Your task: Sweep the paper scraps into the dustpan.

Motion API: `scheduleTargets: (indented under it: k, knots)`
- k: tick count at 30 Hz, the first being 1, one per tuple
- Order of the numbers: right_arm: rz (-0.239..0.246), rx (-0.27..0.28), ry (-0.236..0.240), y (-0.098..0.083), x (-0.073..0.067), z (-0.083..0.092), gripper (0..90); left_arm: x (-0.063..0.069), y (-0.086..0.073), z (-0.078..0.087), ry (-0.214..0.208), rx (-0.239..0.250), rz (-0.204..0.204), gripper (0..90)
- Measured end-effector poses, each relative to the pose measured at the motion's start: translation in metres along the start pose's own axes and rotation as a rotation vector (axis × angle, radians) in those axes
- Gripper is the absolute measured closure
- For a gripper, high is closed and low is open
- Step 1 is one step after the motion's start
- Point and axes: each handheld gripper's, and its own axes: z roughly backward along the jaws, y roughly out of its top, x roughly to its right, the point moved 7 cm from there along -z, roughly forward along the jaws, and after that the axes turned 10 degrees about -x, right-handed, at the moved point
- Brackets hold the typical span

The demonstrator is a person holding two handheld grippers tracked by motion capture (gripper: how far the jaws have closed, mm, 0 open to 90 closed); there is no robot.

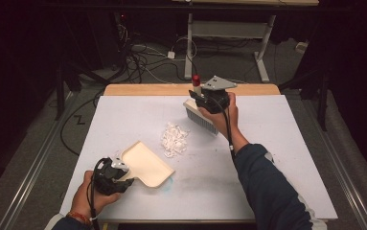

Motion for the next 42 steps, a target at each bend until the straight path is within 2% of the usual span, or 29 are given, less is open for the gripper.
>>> scheduleTargets:
  k: [8, 10, 11, 16, 18, 20, 22, 27, 29, 31, 33, 34, 38, 40, 42]
  knots:
    - [0.035, 0.035, 0.033, 0.007, -0.020, -0.020, 70.5, 0.002, 0.001, -0.002, -0.001, 0.002, -0.009, 63.5]
    - [0.042, 0.042, 0.057, 0.007, -0.026, -0.023, 70.5, 0.002, 0.001, -0.003, 0.001, -0.002, -0.012, 63.5]
    - [0.052, 0.044, 0.084, 0.007, -0.033, -0.025, 70.5, 0.002, 0.001, -0.003, 0.000, -0.001, -0.011, 63.5]
    - [0.053, 0.051, 0.130, 0.007, -0.044, -0.025, 70.4, 0.001, 0.001, -0.005, -0.006, -0.004, -0.013, 63.5]
    - [0.034, 0.067, 0.153, 0.007, -0.047, -0.023, 70.5, 0.001, 0.001, -0.005, -0.008, -0.004, -0.009, 63.5]
    - [0.036, 0.083, 0.177, 0.008, -0.051, -0.021, 70.4, 0.001, 0.002, -0.005, -0.010, -0.001, -0.011, 63.5]
    - [0.018, 0.096, 0.215, 0.008, -0.054, -0.019, 70.5, 0.001, 0.002, -0.005, -0.009, -0.001, -0.014, 63.5]
    - [0.012, 0.116, 0.246, 0.004, -0.064, -0.013, 70.3, 0.001, 0.003, -0.006, -0.017, -0.001, -0.006, 63.5]
    - [0.018, 0.124, 0.270, 0.002, -0.070, -0.009, 70.3, 0.001, 0.004, -0.006, -0.012, -0.003, -0.009, 63.5]
    - [0.028, 0.132, 0.273, 0.001, -0.076, -0.004, 70.2, 0.001, 0.005, -0.006, -0.016, -0.005, -0.007, 63.5]
    - [0.017, 0.149, 0.301, -0.001, -0.086, 0.004, 70.3, 0.001, 0.006, -0.007, -0.016, -0.005, -0.005, 63.5]
    - [0.017, 0.149, 0.301, -0.001, -0.086, 0.004, 70.3, 0.001, 0.007, -0.007, -0.015, -0.008, -0.005, 63.5]
    - [0.028, 0.157, 0.312, -0.003, -0.104, 0.015, 70.4, 0.001, 0.009, -0.008, -0.015, -0.010, -0.002, 63.5]
    - [0.044, 0.161, 0.332, -0.004, -0.115, 0.020, 70.4, 0.001, 0.010, -0.008, -0.010, -0.012, -0.004, 63.5]
    - [0.069, 0.168, 0.332, -0.004, -0.126, 0.024, 70.4, 0.002, 0.011, -0.009, -0.010, -0.014, -0.001, 63.5]
